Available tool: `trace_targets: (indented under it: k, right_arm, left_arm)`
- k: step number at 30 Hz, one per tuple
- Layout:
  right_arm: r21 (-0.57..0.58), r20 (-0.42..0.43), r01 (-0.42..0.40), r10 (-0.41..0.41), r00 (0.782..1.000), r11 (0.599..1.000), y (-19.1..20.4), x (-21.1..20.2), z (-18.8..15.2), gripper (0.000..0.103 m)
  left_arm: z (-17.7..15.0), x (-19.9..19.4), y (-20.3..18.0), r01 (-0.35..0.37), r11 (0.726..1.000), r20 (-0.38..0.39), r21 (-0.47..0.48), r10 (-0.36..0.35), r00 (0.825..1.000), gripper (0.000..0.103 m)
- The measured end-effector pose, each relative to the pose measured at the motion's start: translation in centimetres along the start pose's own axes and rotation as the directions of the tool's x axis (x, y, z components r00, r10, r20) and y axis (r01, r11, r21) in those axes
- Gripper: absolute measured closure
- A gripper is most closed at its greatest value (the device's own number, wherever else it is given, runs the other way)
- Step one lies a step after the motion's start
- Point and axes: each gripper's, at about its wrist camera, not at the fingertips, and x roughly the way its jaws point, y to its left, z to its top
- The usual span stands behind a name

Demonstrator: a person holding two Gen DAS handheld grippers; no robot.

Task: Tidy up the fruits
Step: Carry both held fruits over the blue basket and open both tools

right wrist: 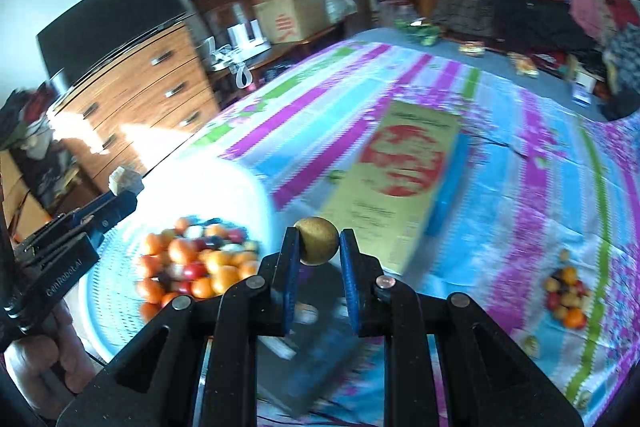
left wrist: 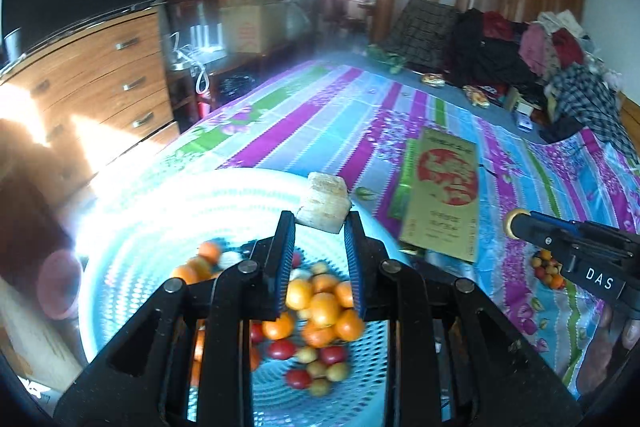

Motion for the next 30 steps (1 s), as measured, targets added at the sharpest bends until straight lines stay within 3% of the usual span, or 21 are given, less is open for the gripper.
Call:
trace_targets:
  k: [4,10,17,30]
  right_arm:
    - [-0.042,-0.044,-0.057,0.055,0.998,0.998,4.4,2.1,0.6,0.08]
    - [-0.072,-0.119,-0.098,0.089,0.989,0.993,8.1,4.8,0.5,0.08]
    - [-0.079,-0.168,-0.094,0.08,0.983,0.992,9.5,6.9,0.0,0.08]
    - [-0.084,-0.177,-0.083,0.067,0.982,0.993,10.1,7.2,0.4,0.08]
  left_arm:
    - [-0.8,0.1,2.4,-0.029,0.999,-0.031,-0.033,0.028,0.999,0.077]
    - [-2.3,0.5,5.7,-0.055,0.996,-0.091,-0.069,0.048,0.995,0.077]
    - [-3.3,1.1,7.8,-0.06,0.994,-0.139,-0.092,0.046,0.989,0.077]
    - [-2.8,1.4,8.7,-0.049,0.994,-0.148,-0.1,0.034,0.988,0.077]
